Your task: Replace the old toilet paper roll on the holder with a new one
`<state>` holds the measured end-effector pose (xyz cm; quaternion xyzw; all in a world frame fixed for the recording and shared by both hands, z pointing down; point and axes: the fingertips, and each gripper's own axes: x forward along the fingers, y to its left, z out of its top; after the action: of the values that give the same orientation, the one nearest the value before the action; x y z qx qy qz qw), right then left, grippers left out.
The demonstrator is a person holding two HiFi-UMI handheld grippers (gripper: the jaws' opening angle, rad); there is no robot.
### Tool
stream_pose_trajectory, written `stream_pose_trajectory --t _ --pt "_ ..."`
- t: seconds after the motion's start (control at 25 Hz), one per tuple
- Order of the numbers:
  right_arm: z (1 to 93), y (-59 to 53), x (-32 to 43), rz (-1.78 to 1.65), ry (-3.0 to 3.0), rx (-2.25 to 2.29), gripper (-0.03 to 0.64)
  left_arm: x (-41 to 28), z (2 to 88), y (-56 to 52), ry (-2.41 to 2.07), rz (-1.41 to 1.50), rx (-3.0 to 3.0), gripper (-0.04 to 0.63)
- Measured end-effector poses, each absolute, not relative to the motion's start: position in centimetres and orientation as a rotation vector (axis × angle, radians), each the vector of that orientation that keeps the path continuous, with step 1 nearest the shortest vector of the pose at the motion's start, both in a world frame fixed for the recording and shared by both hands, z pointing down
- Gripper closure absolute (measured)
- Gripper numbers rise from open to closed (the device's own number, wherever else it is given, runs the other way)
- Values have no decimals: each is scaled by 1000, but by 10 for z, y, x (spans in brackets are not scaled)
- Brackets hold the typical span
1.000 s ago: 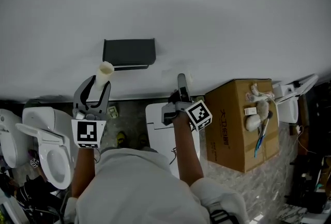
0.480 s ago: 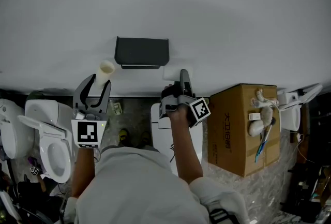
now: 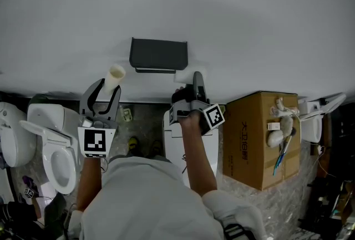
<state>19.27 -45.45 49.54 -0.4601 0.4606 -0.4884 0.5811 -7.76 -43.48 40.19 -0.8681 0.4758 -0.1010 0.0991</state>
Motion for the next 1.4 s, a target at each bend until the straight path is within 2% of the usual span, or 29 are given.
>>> stream_pose_trajectory --t 0.2,0.36,0.48,0.64,0.84,1.4 --pt "497 -456 180 -1158 1079 -1057 359 -75 390 -436 1400 -200 -2557 397" --pt "498 -459 165 -1180 1101 -1043 360 -84 404 -436 1425 -317 -2556 397" --pt "496 -462 148 -1194 1129 -1040 360 -90 401 -436 1430 -272 -2557 397" --pt "495 -465 142 -1217 1127 -1025 360 -92 408 -434 1450 -349 -2553 397" --pt "497 -473 103 -1240 1163 -1021 360 -124 402 -436 1485 -254 -2531 397" --pt "494 -489 59 -1249 1198 -1009 359 -171 418 -439 1595 -359 -2502 397"
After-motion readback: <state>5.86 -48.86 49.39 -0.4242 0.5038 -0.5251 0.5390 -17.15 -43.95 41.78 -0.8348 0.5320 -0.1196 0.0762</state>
